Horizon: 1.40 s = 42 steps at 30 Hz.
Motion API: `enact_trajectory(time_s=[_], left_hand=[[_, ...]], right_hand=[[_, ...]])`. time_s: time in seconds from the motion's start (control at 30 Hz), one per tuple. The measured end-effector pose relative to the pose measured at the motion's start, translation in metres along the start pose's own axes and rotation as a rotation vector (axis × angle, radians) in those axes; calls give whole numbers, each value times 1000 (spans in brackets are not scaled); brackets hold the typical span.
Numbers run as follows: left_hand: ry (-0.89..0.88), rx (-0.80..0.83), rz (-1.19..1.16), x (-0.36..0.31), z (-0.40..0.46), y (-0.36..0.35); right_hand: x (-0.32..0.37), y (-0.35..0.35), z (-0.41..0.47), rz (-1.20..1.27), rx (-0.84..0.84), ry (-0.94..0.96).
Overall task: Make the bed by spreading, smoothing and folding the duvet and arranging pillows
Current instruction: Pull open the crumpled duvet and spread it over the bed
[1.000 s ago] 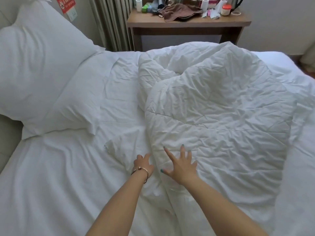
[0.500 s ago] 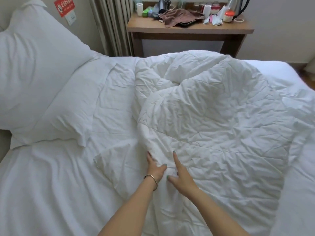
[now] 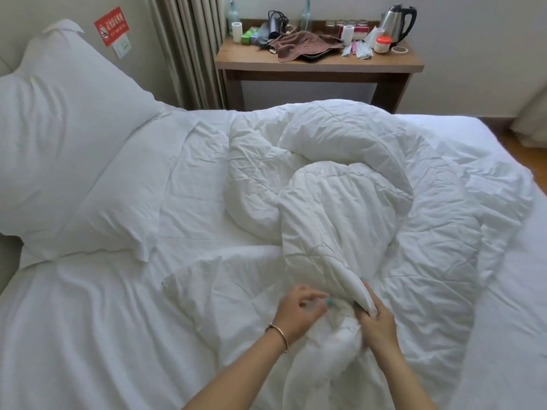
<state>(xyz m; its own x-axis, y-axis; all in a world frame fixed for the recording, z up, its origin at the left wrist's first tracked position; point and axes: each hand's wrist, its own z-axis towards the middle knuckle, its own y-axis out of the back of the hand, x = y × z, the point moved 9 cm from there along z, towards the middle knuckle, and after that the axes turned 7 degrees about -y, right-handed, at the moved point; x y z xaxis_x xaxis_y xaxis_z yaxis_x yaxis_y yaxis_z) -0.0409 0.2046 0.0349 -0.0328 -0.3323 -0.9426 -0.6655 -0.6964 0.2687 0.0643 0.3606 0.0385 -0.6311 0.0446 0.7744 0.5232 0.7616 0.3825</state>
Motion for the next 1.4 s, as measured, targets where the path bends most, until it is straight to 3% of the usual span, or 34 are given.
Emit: enact_trajectory(time_s=[0.07,0.1,0.17,0.23,0.37,0.5,0.57,0.67,0.73,0.77,0.83,0.9,0.97,1.07,1.13,1.2,1.4], left_hand=[[104,-356,-10,4,14,42],[205,-374,-58,9,21,47],[314,-287,-247,10,38,36],[251,-153,-287,0,54,19],[11,-13,99,-43,52,8],[-303,261,423,-97,4,-30],[-359,378,471,-105,-33,-60],[-326,496,436,-78,-76,-90],[-248,554,315,-42,-91,-93],[-232,495,227,-32,-93,-84],[-199,97,107,-15,-84,-35],[-42,-260,-21,9,-76,14],[155,-322,-278,19,-65,28],[335,-192,-525,14,-39,9],[398,-112,-561,7,-26,-9],[311,-56,-479,-21,-14,-15],[-125,-233,-69,-155,4,20]], right_hand=[[-18,2,4,169,79,-111],[-27,1,4,233,126,-170],[-33,-2,-5,251,212,-236],[-32,2,-16,153,237,-231],[-3,15,-39,-63,141,-44],[55,49,-79,-73,-240,171],[80,48,-86,-103,-202,220],[80,30,-63,-548,-81,194],[58,22,-48,-646,-21,164],[46,19,-43,-602,33,150],[29,20,-38,-382,155,103],[14,25,-43,-67,306,-11],[-2,28,-56,193,456,-138],[-33,38,-70,353,524,-277],[-51,49,-70,350,455,-312],[-49,67,-68,257,276,-250],[20,135,-94,-245,-535,4]])
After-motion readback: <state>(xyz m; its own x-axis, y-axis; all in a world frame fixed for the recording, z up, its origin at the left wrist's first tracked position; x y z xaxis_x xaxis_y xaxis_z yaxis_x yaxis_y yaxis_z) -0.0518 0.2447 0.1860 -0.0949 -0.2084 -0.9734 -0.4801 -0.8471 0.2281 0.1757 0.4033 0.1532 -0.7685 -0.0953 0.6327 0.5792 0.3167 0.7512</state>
